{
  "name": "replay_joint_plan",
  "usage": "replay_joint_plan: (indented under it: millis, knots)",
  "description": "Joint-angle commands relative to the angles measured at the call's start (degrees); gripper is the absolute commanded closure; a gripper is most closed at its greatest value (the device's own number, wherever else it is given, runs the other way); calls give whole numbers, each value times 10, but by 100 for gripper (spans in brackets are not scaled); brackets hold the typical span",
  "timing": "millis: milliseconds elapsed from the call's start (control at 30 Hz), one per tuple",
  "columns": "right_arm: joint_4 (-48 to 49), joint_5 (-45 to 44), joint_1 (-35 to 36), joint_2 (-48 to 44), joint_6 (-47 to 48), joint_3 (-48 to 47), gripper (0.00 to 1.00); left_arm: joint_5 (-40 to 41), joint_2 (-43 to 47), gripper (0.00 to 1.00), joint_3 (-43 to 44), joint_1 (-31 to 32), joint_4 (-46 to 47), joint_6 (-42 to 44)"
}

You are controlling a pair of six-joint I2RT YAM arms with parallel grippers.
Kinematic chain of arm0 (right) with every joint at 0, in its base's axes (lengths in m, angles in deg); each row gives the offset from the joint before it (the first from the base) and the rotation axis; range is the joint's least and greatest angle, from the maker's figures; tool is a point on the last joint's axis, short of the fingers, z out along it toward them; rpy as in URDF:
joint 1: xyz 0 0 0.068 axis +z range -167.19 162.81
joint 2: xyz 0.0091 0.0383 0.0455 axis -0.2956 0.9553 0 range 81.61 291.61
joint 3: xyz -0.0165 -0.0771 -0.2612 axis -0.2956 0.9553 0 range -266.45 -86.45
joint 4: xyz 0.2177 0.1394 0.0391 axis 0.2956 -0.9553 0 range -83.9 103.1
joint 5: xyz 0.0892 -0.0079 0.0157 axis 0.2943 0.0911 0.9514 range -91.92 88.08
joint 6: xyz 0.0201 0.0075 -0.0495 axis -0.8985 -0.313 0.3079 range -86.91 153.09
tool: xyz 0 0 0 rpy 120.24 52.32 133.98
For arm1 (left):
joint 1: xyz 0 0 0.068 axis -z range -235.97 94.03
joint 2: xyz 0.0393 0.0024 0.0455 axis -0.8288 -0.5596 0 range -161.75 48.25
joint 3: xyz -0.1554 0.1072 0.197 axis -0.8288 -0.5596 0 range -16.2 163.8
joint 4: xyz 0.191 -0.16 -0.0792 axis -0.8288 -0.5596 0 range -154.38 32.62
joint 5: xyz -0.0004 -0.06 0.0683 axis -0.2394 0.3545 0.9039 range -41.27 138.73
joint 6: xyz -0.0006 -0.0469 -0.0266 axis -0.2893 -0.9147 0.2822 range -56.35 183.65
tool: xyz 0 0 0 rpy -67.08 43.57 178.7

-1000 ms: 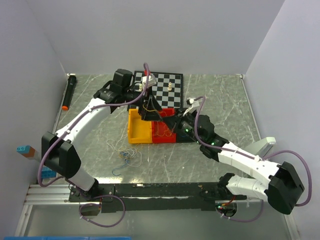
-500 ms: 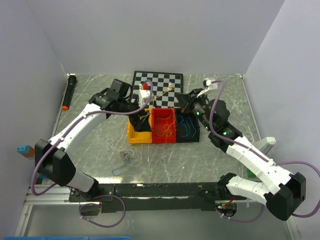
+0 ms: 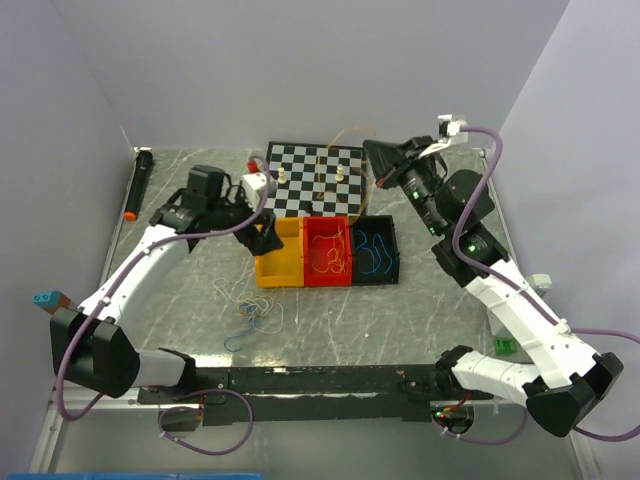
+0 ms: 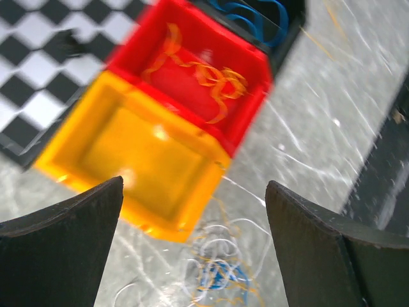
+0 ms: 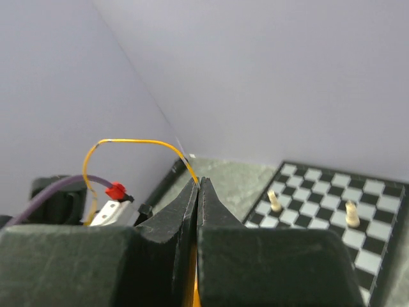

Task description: Untangle the cables

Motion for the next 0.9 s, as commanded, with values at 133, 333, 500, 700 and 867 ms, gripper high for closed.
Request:
replay_joint_plan:
  millis: [133, 333, 500, 700, 867]
  knots:
    - [11, 40, -5, 33, -6, -50, 100, -61, -5, 3, 17, -98, 40, -42]
    - [52, 45, -5, 65, -13, -2, 100, -81, -1, 3, 37, -156, 56, -73]
    - [68, 40, -6, 103, -20, 25, 100, -91, 5, 3, 53, -176, 51, -68]
    - [97, 30, -12, 135, -20, 70, 100, -91, 17, 3, 48, -177, 55, -63]
    - [104, 8, -20, 157, -5, 99, 100, -99, 20, 3, 46, -177, 54, -62]
